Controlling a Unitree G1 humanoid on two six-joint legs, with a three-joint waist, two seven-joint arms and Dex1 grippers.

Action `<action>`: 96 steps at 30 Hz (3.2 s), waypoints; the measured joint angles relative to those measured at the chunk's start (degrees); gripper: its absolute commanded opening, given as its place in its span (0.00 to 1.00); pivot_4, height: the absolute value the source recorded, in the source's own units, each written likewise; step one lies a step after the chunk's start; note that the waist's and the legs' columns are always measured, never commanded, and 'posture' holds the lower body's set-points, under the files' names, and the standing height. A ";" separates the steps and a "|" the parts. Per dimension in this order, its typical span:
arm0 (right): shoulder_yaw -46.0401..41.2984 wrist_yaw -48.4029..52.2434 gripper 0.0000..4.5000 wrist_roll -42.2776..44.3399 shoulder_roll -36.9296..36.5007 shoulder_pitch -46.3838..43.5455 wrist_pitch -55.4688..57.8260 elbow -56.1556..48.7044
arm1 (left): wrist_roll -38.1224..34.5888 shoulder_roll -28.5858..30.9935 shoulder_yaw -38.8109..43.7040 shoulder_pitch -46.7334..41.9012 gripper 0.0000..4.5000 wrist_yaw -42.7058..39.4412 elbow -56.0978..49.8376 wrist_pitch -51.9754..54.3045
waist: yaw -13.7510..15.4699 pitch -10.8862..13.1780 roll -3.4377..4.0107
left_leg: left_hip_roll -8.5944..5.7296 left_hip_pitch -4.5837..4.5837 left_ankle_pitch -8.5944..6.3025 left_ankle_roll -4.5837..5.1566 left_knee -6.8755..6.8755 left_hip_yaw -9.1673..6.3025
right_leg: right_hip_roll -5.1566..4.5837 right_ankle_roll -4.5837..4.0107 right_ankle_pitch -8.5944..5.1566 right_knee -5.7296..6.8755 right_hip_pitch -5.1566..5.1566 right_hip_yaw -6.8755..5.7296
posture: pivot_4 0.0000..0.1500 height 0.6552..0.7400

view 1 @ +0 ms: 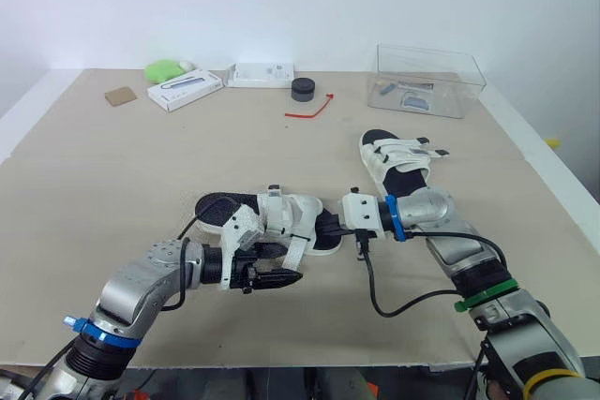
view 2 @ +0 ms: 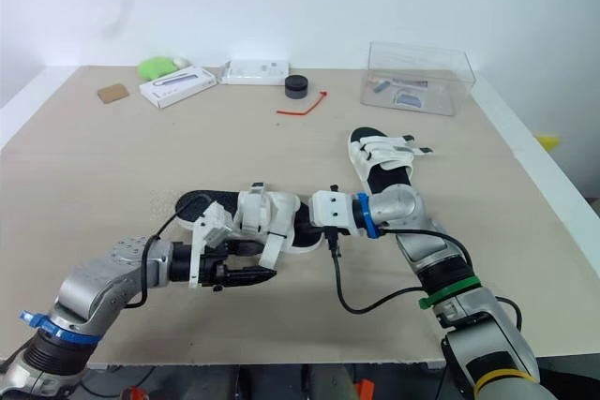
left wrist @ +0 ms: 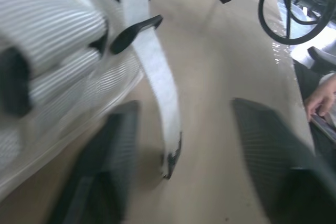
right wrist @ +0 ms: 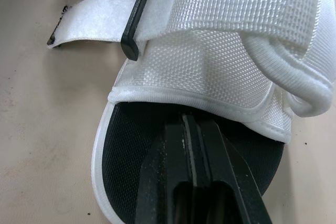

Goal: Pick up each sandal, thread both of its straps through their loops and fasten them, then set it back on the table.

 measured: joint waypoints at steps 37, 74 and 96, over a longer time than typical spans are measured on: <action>1.34 1.30 0.00 0.00 0.48 -2.38 -1.77 2.86 | 39.78 17.23 -3.80 -8.14 0.97 -3.60 8.19 -80.04 | 0.11 -0.09 0.06 | 0.09 0.24 0.13 -0.08 -0.49 0.44 | -0.22 -0.68 0.15 -0.11 -0.01 -0.01 | 1.00 1.00; 0.37 -0.10 0.00 -0.02 -0.96 -0.56 -0.83 0.18 | 4.82 5.18 -6.46 -19.38 0.03 -9.19 14.67 -33.99 | 0.15 -0.08 0.01 | 0.23 0.14 0.18 0.05 -0.42 0.78 | 0.28 0.37 0.34 -0.38 0.00 0.11 | 1.00 1.00; -0.89 -2.28 0.00 -0.41 -2.66 1.47 0.83 -2.45 | 8.64 -7.63 -1.94 -33.61 0.03 -13.14 48.03 -22.56 | 0.18 -0.08 0.02 | -0.19 -0.11 0.20 0.05 -0.42 0.64 | -0.08 0.49 0.38 -0.43 -0.08 0.13 | 1.00 1.00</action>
